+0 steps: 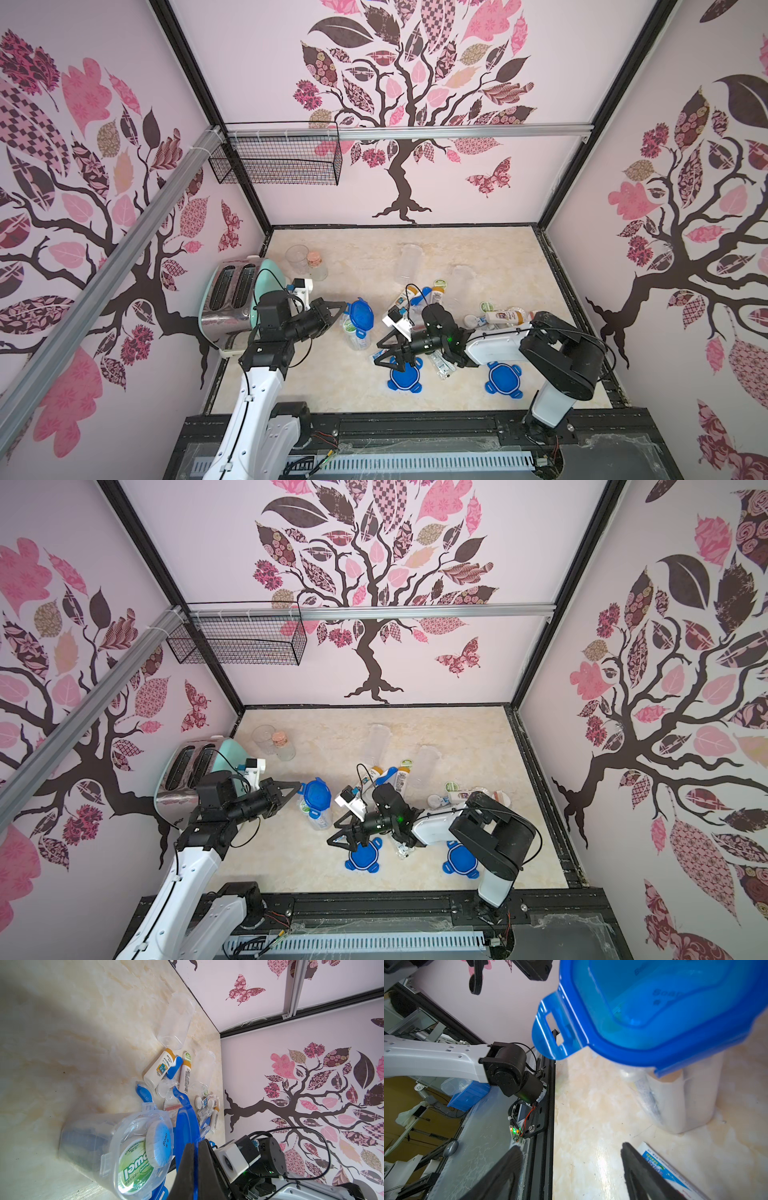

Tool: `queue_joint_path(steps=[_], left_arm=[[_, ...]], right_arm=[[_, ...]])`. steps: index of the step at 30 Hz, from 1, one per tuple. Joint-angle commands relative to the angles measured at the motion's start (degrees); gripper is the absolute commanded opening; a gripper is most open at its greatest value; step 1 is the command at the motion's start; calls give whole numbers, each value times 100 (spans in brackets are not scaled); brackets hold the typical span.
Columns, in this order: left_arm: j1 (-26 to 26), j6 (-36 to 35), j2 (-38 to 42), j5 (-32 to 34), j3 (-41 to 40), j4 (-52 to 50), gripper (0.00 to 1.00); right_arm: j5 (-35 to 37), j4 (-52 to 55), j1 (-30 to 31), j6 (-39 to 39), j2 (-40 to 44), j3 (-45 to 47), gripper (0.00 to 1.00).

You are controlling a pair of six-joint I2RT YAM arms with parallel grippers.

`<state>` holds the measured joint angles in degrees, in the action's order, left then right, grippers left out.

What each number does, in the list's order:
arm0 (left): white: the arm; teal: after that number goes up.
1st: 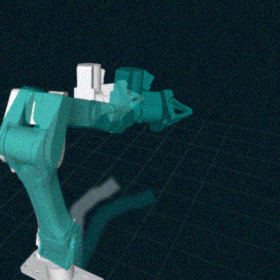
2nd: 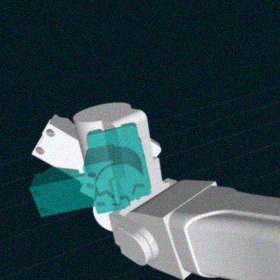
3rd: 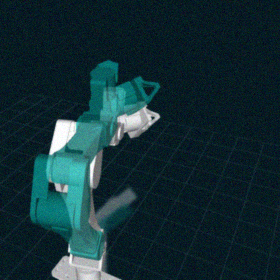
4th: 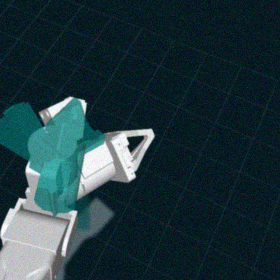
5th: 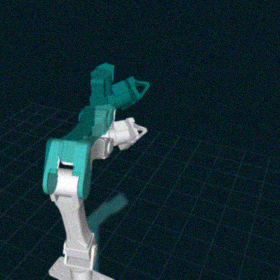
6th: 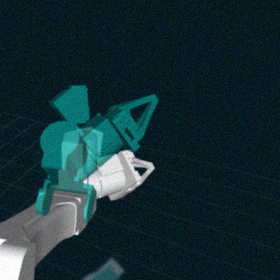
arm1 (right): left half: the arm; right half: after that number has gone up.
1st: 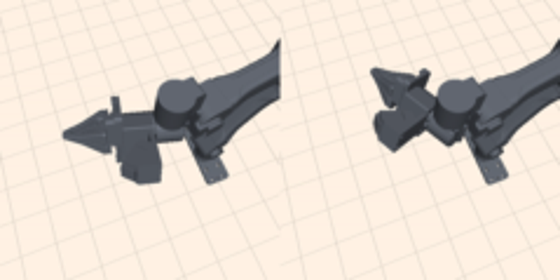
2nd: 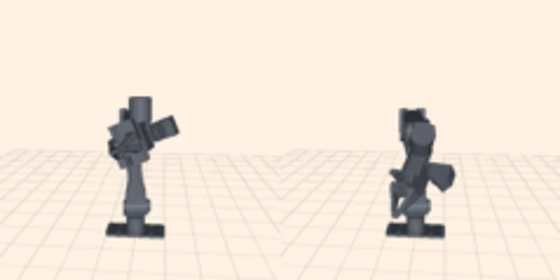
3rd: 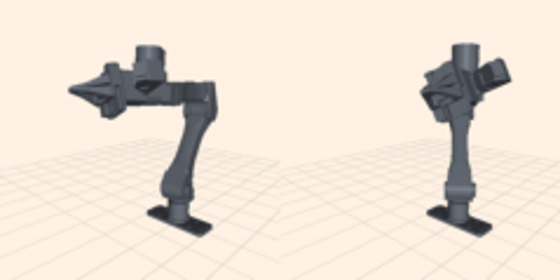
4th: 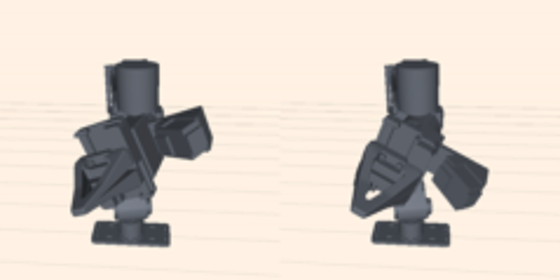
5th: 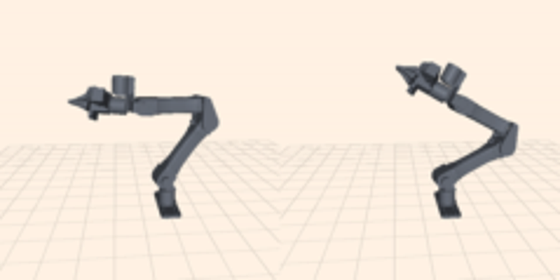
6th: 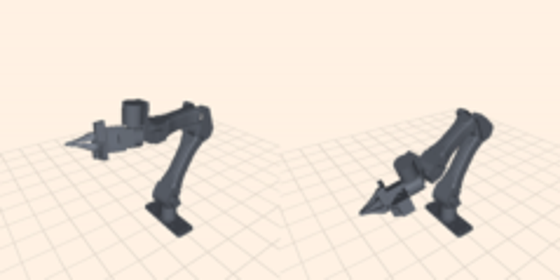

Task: Take out toiletry kits
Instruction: Open the lid of the container.

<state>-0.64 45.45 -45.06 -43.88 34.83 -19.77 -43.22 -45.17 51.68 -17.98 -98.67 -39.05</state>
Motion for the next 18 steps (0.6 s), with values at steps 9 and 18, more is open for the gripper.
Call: queue_joint_path(steps=[9, 18], left_arm=[[1295, -988, -106, 1120, 542, -633, 0], [2474, -1700, -406, 2402, 1191, -1743, 0]], right_arm=[[208, 555, -67, 379, 366, -167, 79], [1562, 65, -525, -253, 267, 346, 78]])
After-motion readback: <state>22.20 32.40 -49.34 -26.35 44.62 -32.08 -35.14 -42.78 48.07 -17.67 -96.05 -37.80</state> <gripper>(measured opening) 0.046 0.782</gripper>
